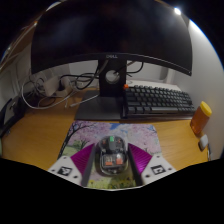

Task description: Arrange mouse

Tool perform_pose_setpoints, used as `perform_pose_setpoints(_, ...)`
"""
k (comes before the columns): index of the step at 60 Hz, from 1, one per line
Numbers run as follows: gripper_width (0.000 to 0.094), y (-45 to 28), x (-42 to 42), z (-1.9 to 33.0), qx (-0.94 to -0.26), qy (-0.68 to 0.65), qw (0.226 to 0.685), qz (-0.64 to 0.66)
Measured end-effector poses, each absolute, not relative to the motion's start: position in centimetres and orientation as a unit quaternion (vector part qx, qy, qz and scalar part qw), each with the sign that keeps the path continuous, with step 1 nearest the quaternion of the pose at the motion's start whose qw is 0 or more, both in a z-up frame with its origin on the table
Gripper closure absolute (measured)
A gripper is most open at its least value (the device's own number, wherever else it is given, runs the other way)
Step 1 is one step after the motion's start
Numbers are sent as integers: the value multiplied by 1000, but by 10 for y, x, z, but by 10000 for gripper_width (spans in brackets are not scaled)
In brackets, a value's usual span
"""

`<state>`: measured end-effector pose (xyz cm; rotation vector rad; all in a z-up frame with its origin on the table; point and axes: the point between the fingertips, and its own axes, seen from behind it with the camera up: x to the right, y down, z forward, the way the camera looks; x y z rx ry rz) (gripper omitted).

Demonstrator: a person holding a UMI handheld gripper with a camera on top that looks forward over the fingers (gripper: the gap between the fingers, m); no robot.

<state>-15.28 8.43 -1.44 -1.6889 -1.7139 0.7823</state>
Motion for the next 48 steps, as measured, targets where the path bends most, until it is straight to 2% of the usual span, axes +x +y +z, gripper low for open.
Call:
perform_pose_setpoints(3, 56, 85, -149, -9, -637, -648, 303, 289)
perform_pose_setpoints(6, 93, 90, -140, 1, -641, -644, 308, 282)
perform_pose_setpoints(9, 72, 88, -123, 17, -644, -643, 302, 284)
perform_pose_setpoints(21, 81, 94, -22, 89, -651, -650, 293, 262)
perform_pose_setpoints(30, 77, 99, 34, 128, -634, -659, 313, 255)
perform_pose_setpoints(36, 80, 100, 53, 141, -641, -653, 313, 255)
perform_pose_setpoints(48, 82, 110, 61, 138, -657, -638, 315, 251)
